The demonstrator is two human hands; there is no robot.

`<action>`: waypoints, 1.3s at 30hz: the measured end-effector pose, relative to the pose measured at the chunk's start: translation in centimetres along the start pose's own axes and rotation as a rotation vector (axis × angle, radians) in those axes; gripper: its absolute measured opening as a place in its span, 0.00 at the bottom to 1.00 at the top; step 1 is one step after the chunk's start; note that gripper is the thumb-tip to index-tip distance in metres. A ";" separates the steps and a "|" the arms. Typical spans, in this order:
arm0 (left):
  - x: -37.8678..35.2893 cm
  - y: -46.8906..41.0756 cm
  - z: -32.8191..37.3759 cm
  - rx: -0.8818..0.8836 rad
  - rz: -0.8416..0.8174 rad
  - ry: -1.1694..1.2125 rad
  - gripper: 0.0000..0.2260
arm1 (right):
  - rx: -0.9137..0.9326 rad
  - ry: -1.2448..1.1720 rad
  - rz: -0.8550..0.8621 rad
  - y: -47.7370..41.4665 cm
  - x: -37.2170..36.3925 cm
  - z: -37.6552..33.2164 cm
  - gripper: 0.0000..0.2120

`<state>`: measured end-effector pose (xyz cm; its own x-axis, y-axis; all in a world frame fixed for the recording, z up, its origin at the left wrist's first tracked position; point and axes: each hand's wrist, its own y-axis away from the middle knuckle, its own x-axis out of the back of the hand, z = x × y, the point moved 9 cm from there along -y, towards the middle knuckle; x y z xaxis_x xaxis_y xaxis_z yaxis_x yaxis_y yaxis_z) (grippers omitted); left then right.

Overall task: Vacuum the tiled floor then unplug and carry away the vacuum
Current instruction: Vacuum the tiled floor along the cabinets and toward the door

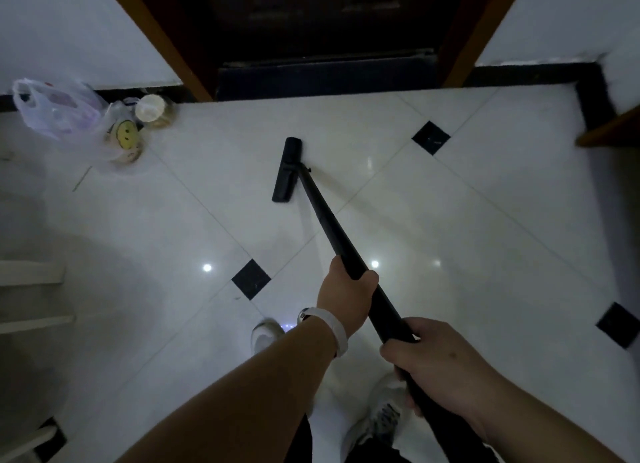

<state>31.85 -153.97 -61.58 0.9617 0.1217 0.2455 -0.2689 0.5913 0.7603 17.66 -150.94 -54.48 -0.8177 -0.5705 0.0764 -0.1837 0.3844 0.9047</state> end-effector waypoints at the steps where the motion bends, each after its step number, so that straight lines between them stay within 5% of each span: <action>1: -1.3 0.5 0.1 -0.008 -0.013 -0.002 0.11 | -0.002 -0.012 0.007 0.5 0.9 0.8 0.09; 21: -18.8 6.6 -0.5 -0.091 -0.258 -0.215 0.11 | -0.105 -0.260 0.117 6.6 11.2 13.9 0.04; 39: -25.1 5.5 3.7 -0.140 -0.321 -0.291 0.12 | -0.091 -0.453 0.199 6.8 16.2 14.0 0.05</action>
<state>6.03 -156.77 -61.34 0.9349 -0.3028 0.1849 0.0693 0.6670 0.7418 -4.47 -147.43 -52.96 -0.9904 -0.1127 0.0800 0.0318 0.3771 0.9256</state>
